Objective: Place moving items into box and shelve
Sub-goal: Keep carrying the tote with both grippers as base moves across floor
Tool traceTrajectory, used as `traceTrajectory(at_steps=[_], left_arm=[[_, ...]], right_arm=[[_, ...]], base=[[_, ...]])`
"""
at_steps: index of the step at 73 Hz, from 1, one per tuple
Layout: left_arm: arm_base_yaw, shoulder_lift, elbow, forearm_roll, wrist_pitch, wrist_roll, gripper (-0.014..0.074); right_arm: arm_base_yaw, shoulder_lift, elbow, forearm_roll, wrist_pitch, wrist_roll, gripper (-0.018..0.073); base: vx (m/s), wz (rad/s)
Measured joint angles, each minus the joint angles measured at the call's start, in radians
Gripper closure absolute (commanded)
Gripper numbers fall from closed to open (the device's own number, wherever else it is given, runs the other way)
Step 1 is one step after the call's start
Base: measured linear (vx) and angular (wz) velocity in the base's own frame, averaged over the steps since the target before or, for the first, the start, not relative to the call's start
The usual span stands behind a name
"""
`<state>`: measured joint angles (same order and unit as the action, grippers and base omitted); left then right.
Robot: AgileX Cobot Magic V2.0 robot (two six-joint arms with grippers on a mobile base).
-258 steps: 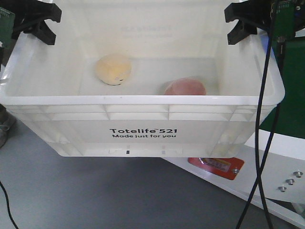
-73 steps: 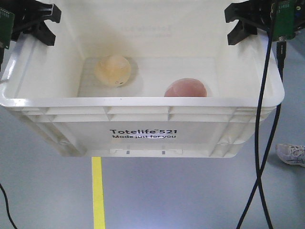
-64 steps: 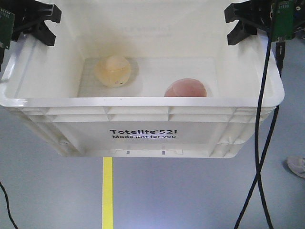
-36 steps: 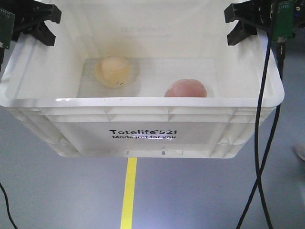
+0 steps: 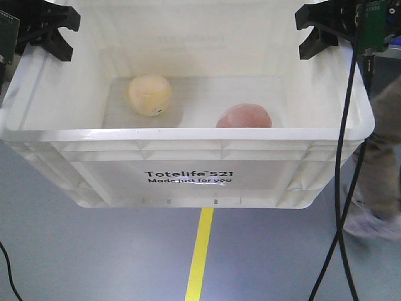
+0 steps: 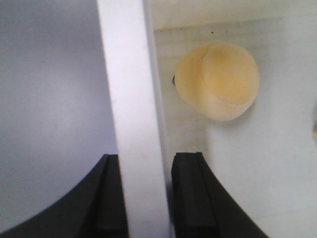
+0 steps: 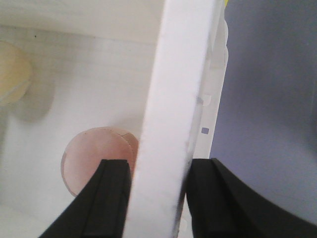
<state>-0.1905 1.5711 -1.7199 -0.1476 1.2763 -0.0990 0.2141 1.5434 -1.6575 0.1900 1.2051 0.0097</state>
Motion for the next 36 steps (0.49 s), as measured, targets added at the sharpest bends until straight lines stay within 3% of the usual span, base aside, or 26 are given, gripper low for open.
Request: traceTrajectory(at_steps=[36], left_arm=[[0.0, 0.0, 0.0, 0.0, 0.0, 0.0, 0.0613]], right_arm=[[0.0, 0.0, 0.0, 0.0, 0.0, 0.0, 0.057]], base=[[0.41, 0.1]])
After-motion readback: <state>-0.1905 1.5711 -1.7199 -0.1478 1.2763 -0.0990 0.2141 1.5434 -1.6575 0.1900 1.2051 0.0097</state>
